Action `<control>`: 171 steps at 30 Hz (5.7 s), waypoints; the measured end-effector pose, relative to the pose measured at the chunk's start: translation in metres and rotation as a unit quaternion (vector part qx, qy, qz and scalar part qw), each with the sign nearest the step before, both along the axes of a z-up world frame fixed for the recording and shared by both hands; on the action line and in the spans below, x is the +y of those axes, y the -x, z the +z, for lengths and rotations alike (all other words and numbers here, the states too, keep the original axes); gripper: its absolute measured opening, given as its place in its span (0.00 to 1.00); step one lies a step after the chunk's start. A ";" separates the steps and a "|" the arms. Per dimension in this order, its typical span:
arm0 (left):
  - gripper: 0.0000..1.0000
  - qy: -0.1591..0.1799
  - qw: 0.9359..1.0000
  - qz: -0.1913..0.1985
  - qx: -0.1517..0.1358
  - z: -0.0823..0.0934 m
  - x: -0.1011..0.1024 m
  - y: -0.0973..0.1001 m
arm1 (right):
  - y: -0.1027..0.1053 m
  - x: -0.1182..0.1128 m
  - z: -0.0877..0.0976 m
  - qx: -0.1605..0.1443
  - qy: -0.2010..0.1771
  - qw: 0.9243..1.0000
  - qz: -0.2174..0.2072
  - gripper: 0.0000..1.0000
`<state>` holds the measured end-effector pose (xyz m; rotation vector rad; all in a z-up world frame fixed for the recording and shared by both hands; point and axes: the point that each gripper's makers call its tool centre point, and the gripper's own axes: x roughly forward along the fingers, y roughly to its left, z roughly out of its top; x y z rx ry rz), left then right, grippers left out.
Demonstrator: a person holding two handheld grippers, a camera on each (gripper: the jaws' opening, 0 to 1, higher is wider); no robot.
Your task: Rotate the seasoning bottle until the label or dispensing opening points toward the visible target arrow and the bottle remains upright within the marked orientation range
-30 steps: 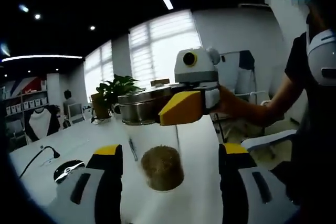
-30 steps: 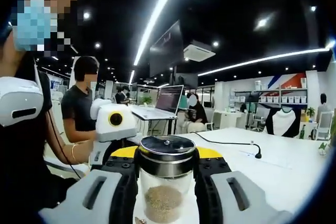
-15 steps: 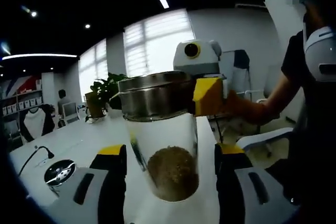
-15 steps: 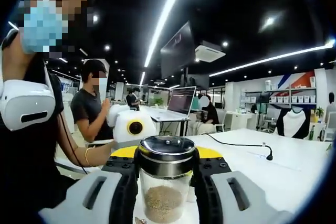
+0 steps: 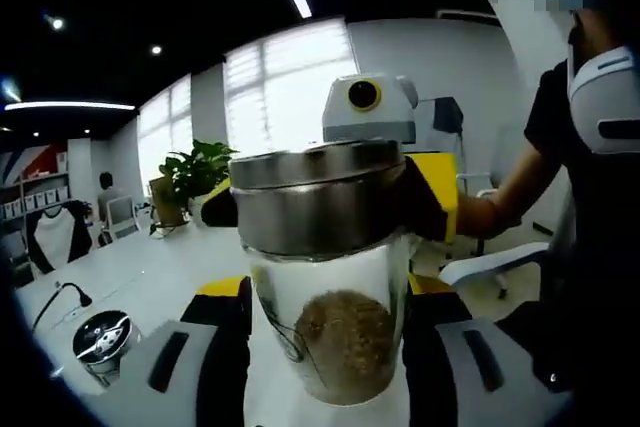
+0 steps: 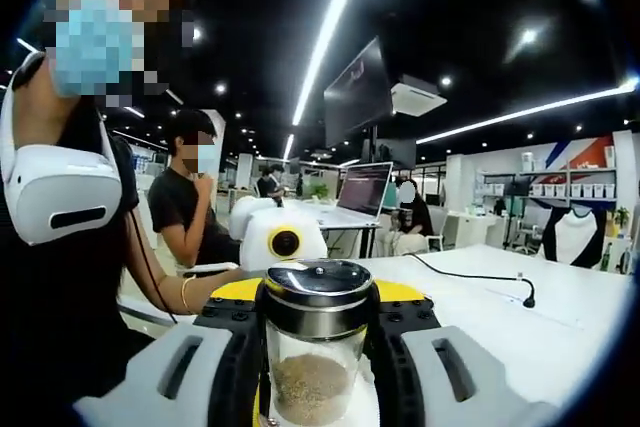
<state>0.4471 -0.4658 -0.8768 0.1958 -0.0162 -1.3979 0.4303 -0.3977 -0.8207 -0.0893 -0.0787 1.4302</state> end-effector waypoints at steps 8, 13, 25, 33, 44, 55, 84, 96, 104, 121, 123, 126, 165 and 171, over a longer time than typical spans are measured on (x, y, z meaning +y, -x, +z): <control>0.52 0.007 1.000 -0.015 0.004 -0.003 -0.001 0.005 | 0.001 0.000 -0.004 0.004 -0.003 1.000 0.003 0.38; 0.50 0.020 1.000 -0.004 0.017 -0.003 -0.001 0.005 | -0.002 -0.002 -0.006 0.015 -0.016 1.000 0.001 0.38; 0.49 0.024 0.998 0.049 0.017 -0.010 -0.006 0.002 | -0.002 -0.002 -0.010 -0.008 -0.010 1.000 -0.012 0.38; 0.48 0.027 0.995 0.097 0.015 -0.012 -0.006 -0.008 | -0.009 -0.006 -0.011 -0.007 -0.020 0.999 -0.039 0.39; 0.47 0.052 0.973 0.225 0.019 -0.009 0.004 -0.036 | -0.024 -0.009 -0.010 -0.014 -0.028 0.994 -0.107 0.38; 0.47 0.054 0.956 0.287 0.035 -0.025 0.004 -0.046 | -0.040 -0.015 -0.026 0.040 -0.050 0.975 -0.213 0.40; 0.47 0.038 0.902 0.431 0.005 -0.042 0.026 -0.065 | -0.060 -0.017 -0.051 0.042 -0.060 0.906 -0.417 0.38; 0.47 0.045 0.899 0.436 -0.006 -0.039 0.027 -0.061 | -0.067 -0.021 -0.055 0.056 -0.074 0.894 -0.439 0.38; 0.47 0.046 0.897 0.439 -0.011 -0.039 0.025 -0.059 | -0.070 -0.018 -0.054 0.051 -0.071 0.890 -0.447 0.40; 0.46 0.004 0.918 0.394 -0.050 -0.030 0.028 -0.057 | -0.066 -0.017 -0.041 0.037 -0.117 0.933 -0.337 0.39; 0.46 -0.007 0.920 0.388 -0.050 -0.032 0.029 -0.056 | -0.065 -0.017 -0.042 0.044 -0.119 0.938 -0.323 0.39; 0.46 -0.004 0.926 0.374 -0.044 -0.029 0.029 -0.053 | -0.063 -0.015 -0.040 0.034 -0.120 0.946 -0.299 0.39; 0.46 0.030 0.981 0.192 0.000 -0.033 0.011 -0.035 | -0.044 -0.015 -0.045 0.008 -0.041 0.995 -0.093 0.39; 0.45 0.047 0.978 0.202 0.014 -0.031 0.011 -0.036 | -0.043 -0.013 -0.043 -0.003 -0.045 0.994 -0.098 0.39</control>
